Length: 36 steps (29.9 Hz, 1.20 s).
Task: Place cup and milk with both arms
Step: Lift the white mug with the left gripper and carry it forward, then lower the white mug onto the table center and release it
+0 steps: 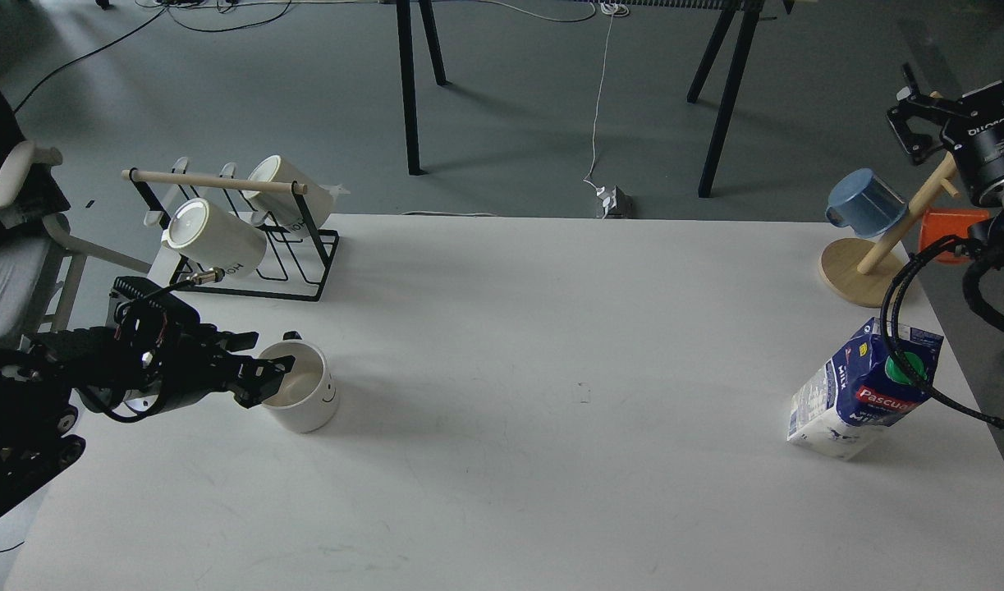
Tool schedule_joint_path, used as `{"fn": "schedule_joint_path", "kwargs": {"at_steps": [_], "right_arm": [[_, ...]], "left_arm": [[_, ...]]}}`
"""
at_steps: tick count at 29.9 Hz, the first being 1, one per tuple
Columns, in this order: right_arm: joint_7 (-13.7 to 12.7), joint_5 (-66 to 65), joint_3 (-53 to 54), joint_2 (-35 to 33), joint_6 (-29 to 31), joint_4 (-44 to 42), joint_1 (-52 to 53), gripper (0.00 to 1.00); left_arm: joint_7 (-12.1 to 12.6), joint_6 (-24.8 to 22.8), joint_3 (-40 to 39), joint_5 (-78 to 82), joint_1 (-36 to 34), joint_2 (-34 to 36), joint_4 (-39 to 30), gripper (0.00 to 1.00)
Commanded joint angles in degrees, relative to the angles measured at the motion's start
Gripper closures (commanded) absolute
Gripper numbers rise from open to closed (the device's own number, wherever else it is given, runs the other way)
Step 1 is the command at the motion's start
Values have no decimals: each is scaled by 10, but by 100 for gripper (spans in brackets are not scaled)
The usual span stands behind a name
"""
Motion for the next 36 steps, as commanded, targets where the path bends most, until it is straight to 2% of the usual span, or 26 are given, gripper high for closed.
{"fn": "schedule_joint_path", "kwargs": {"at_steps": [1,3,6,12,17,19,21,24,25,28,32,34,36], "right_arm": [[0,0,0,4,0,-1,-3,1],[0,-1,0,4,0,-1,-3,1],[0,0,0,1,0,-1,-3,1],[0,-1,0,-1,0,-2,-4,1],[0,0,0,-1,0,0,-7,1],[0,0,0,-1,0,0,-9,1],[0,0,3,-2,0,0,-11,1],[0,0,5,-2,0,1,-17,1],[0,0,6,-2,0,1,-19,1],[0,0,17,-2,0,0,-27,1],[0,0,33,-3,0,-1,-32,1],[0,0,34,-6,0,-1,-31,1],[0,0,35,-11,0,-1,-31,1]], "left_arm": [[-2,-4,1,1,4,-15,23,54],[-2,-9,2,1,4,-23,29,73],[-9,-26,5,0,3,-23,29,84],[-55,-31,-5,-2,-8,-16,19,90],[-91,-46,0,-3,-67,10,-13,93],[-94,-86,-4,-3,-93,9,-35,93],[-92,-97,-4,-5,-122,-2,-65,92],[-78,-97,-3,-6,-155,-58,-88,93],[-65,-97,-1,-4,-169,-89,-87,92],[-2,-97,5,-2,-199,-183,-84,92],[69,-97,12,5,-198,-302,-66,92],[95,-97,39,18,-198,-348,-46,92],[100,-97,73,39,-198,-375,-19,92]]}}
